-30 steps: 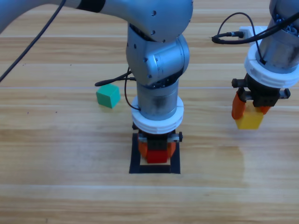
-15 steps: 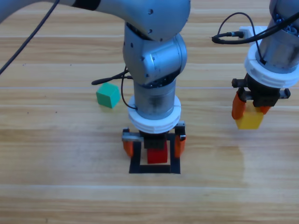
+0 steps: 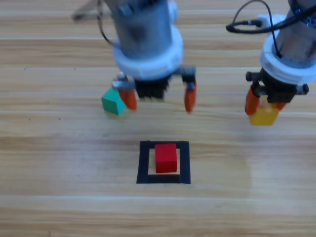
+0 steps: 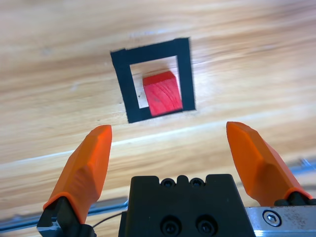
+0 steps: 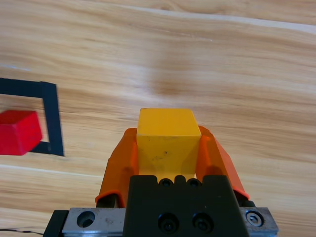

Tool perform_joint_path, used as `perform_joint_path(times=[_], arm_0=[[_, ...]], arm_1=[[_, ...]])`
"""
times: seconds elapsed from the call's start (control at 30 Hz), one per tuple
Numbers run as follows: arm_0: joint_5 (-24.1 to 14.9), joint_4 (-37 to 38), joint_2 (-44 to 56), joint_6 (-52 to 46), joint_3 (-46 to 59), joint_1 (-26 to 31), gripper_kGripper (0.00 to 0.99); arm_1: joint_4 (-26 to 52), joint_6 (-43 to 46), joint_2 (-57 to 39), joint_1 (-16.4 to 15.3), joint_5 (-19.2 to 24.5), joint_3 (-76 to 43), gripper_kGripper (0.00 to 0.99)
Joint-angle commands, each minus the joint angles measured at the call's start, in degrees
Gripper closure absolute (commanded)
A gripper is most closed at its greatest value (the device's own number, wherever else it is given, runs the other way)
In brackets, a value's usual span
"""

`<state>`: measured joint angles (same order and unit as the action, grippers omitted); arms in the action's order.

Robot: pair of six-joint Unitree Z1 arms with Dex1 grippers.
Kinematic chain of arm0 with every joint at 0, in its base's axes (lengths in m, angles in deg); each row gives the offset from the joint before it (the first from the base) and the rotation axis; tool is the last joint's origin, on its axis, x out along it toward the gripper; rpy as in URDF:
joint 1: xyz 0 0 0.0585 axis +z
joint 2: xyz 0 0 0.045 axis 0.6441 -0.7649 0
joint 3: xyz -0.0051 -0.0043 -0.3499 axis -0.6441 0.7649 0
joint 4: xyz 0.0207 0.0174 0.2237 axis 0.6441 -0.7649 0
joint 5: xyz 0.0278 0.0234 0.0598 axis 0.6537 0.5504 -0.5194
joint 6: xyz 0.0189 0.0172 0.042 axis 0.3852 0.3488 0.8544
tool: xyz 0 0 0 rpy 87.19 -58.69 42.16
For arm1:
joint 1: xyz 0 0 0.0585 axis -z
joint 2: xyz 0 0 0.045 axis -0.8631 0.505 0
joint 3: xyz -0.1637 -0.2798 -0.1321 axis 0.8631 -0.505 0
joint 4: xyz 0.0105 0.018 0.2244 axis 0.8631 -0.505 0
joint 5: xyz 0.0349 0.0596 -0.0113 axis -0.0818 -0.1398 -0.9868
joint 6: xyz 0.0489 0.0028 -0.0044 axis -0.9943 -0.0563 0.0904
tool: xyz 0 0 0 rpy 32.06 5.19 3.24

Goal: Stack the blocks in the rectangular block: red at the bottom, yellow in the middle, green on top

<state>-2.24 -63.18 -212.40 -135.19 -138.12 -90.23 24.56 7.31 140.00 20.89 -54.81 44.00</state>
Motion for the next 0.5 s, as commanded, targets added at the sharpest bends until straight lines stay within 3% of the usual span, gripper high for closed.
perform_joint_path(times=[0.03,0.17,0.3,0.5], arm_0=[[0.42,-1.78,8.89,9.67,4.82,9.97,0.000],[2.17,-1.52,11.53,17.23,9.48,17.08,0.000],[5.25,-0.81,11.53,25.23,10.10,24.38,0.000],[5.60,-1.08,13.55,32.61,10.89,32.11,0.000]], arm_1=[[-4.97,-2.21,0.29,-5.95,1.28,6.40,0.800],[-10.86,-3.97,4.24,-9.65,1.01,14.92,0.800],[-29.32,-5.37,17.25,-14.57,1.98,39.27,0.800],[-31.17,-5.29,23.49,-17.64,1.63,47.44,0.800]])
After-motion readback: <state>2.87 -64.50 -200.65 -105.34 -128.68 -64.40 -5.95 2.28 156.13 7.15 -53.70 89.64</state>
